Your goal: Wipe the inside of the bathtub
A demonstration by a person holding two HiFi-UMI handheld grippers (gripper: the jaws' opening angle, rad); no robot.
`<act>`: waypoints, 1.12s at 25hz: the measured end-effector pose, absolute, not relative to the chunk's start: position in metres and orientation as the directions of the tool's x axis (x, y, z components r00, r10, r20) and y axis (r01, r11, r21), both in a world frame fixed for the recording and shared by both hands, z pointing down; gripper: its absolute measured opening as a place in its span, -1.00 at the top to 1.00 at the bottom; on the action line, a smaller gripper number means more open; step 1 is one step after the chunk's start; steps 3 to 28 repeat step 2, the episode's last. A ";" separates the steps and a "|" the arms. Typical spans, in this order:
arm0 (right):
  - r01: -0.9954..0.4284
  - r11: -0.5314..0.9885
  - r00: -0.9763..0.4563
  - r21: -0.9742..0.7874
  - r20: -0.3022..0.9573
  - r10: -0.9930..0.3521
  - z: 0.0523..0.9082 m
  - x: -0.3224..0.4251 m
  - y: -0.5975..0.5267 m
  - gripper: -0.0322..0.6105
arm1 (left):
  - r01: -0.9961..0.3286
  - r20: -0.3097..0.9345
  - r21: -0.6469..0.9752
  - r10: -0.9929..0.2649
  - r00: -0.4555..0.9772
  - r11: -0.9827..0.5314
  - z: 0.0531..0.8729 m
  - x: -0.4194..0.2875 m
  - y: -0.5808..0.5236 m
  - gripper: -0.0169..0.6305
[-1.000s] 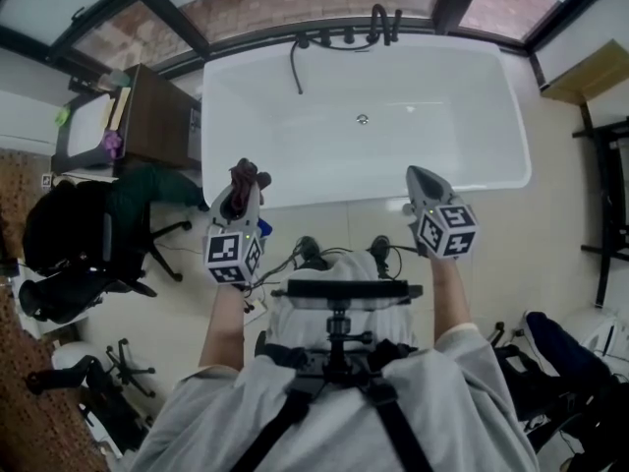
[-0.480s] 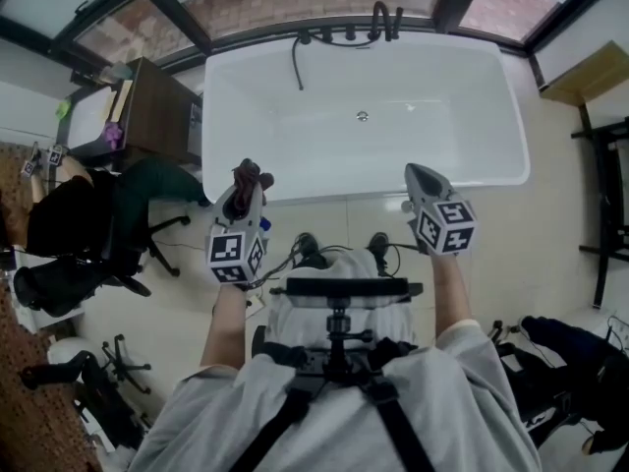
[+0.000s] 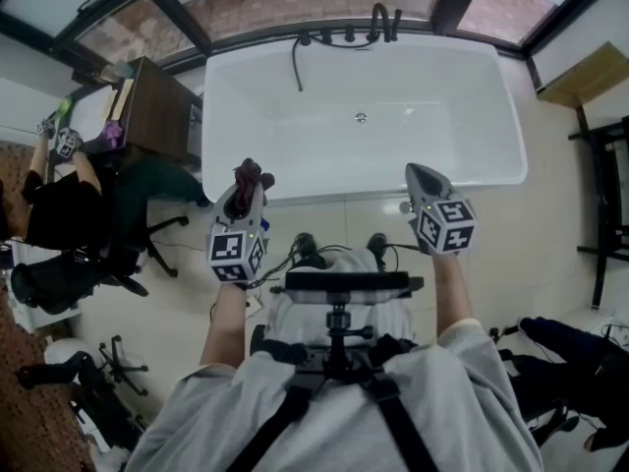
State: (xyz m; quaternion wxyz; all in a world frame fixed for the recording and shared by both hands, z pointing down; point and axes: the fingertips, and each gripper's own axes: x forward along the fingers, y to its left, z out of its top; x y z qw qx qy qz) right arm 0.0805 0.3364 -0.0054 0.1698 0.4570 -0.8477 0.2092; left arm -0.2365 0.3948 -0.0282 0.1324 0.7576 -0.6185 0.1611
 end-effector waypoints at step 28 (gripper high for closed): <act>-0.848 0.492 -0.520 -0.197 0.482 -0.705 -0.005 0.082 0.341 0.89 | -0.980 0.410 0.005 -0.894 0.182 -0.197 -0.027 -0.238 0.399 0.67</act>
